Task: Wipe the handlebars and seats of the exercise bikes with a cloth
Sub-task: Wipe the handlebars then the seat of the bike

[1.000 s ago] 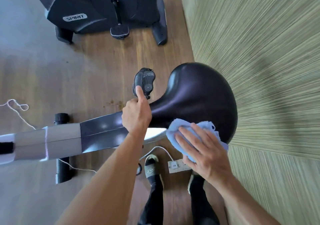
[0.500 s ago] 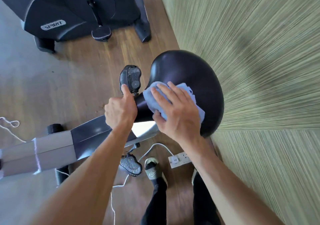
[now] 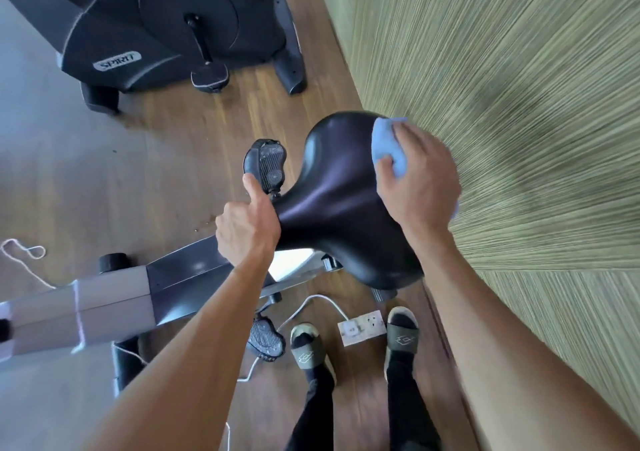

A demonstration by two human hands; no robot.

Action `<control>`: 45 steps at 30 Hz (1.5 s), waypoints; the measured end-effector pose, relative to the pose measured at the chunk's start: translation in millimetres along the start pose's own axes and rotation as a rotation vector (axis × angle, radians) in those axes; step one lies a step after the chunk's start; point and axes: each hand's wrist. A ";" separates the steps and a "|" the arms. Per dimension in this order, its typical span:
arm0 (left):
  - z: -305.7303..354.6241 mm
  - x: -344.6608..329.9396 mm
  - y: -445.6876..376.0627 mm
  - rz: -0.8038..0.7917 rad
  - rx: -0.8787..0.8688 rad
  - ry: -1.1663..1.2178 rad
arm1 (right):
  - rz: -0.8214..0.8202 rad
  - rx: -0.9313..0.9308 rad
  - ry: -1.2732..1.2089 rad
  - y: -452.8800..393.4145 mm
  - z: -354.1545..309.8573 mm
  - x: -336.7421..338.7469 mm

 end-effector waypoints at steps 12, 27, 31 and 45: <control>-6.2 -3.6 -5.5 0.023 -0.051 -0.003 | -0.137 0.360 -0.268 17.9 41.3 26.2; -1.2 1.0 -5.4 0.017 -0.047 -0.022 | -0.390 0.750 -0.072 17.0 -0.8 34.6; 1.5 -0.2 -6.4 0.014 -0.062 -0.035 | -0.385 0.709 -0.167 -2.0 -17.2 -7.7; 0.8 -3.3 -10.6 0.032 -0.083 -0.009 | -0.189 0.455 -0.259 4.5 -3.0 -5.0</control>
Point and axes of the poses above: each hand's wrist, its own y-axis away from the middle knuckle, its own x-axis out of the back of the hand, z = x × y, and after that the axes turned 12 degrees about z, right-handed
